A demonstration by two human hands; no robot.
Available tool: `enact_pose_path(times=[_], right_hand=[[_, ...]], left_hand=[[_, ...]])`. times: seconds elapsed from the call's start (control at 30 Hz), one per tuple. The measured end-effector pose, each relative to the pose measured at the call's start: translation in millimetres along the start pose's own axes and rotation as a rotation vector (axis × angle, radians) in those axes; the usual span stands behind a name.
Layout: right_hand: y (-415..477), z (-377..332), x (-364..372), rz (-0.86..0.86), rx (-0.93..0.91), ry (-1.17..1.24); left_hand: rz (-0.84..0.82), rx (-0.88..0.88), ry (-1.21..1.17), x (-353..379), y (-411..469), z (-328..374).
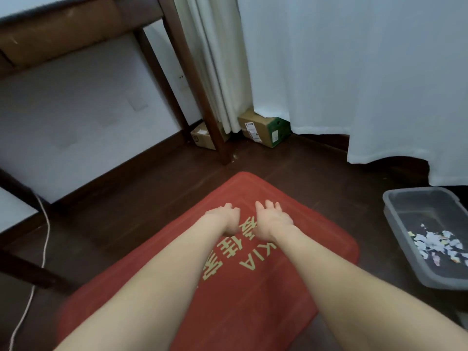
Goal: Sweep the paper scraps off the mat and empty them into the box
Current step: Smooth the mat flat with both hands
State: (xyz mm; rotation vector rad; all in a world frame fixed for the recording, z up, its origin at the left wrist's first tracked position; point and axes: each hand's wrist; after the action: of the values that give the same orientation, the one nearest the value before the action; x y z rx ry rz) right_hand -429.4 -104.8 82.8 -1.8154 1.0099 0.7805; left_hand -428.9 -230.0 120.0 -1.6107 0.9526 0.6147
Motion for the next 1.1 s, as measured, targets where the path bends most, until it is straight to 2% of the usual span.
enact_pose_path(times=[0.13,0.27,0.43,0.6,0.87,1.1], right_hand=[[-3.4,1.9,-12.0,0.003,-0.004,0.003],[8.9,-9.2,-19.4,0.038,-0.035,0.013],[39.0,-15.0,-14.6,0.083,-0.008,0.013],[84.1,-26.5,-11.2,0.1,0.065,-0.046],[144.9,-69.1,-16.3,0.08,0.086,-0.138],[235.4,-51.2,20.3,0.022,0.061,-0.181]], left_hand=[[-0.028,-0.031,0.063,-8.5,-4.1,-13.1],[0.036,-0.043,0.083,-24.9,2.6,-36.7],[0.141,0.009,-0.007,-23.3,37.3,-50.6],[0.167,0.092,-0.106,-3.9,88.6,-68.3],[0.16,0.184,-0.262,0.3,144.7,-121.5],[0.05,0.172,-0.376,46.0,227.8,-116.7]])
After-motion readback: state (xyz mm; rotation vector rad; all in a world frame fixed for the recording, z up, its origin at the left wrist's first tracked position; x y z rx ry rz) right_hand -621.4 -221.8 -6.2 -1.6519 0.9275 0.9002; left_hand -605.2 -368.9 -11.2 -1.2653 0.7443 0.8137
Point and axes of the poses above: each hand's wrist, its own y-axis towards the middle knuckle, its own x-axis out of the palm, z = x × y, and after that the axes turned 2 degrees about -z, right-handed
